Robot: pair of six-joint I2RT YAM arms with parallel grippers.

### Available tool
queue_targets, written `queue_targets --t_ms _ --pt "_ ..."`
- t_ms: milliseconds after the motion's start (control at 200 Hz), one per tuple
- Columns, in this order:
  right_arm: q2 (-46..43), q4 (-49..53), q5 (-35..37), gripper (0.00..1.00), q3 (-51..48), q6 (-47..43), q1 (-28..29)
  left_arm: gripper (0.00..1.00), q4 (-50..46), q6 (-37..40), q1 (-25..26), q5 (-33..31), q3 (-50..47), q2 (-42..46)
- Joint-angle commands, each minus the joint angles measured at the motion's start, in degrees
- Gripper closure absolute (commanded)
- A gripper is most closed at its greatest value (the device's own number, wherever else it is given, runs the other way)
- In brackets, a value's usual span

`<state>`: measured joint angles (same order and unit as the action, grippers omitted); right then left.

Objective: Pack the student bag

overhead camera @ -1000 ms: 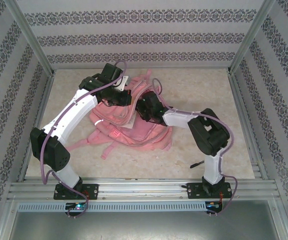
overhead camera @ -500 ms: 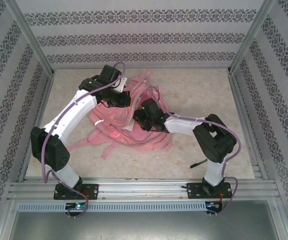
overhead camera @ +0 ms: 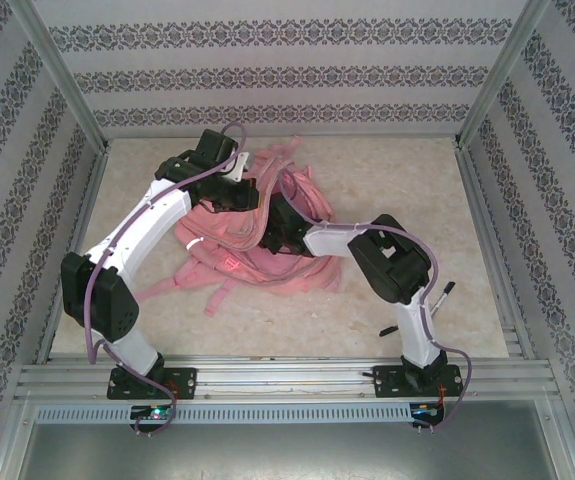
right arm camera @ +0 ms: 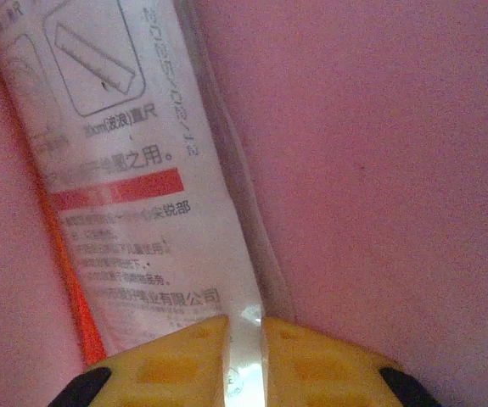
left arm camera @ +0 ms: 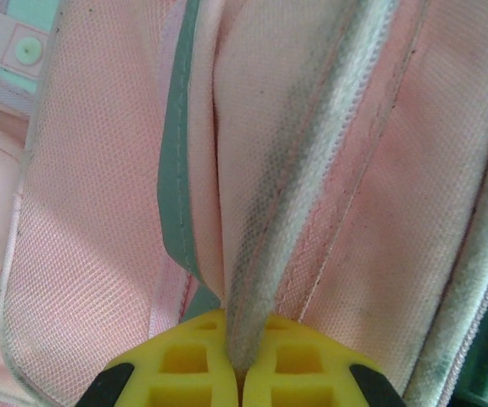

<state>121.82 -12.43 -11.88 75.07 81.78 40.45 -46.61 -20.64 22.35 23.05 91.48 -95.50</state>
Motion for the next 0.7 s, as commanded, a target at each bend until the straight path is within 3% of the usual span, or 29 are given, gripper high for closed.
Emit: queue_targets --t_ms 0,50,165,405,620,695 --pt "1.07 -2.38 -1.92 0.81 3.67 0.68 -1.45 1.00 2.91 -0.53 -0.17 2.22 -0.90 2.95" --pt "-0.08 -1.86 -2.76 0.77 3.02 0.33 -1.84 1.00 3.17 -0.42 -0.45 2.26 -1.30 3.04" --pt "-6.06 0.61 -3.47 0.66 -2.96 -1.10 -3.46 0.77 3.67 -0.69 -1.72 2.18 -2.22 3.25" --pt "-22.98 10.89 -5.03 0.65 -18.81 -11.47 -8.41 0.55 1.07 3.80 -3.49 4.03 -3.56 5.52" --pt "-38.63 23.83 -0.51 0.63 -27.65 -20.95 -11.09 0.51 -0.42 3.23 -8.71 -2.73 -11.54 7.29" --pt "-42.15 29.73 2.06 0.61 -27.54 -24.78 -11.48 0.51 1.30 3.68 -9.37 -7.93 -14.38 5.41"
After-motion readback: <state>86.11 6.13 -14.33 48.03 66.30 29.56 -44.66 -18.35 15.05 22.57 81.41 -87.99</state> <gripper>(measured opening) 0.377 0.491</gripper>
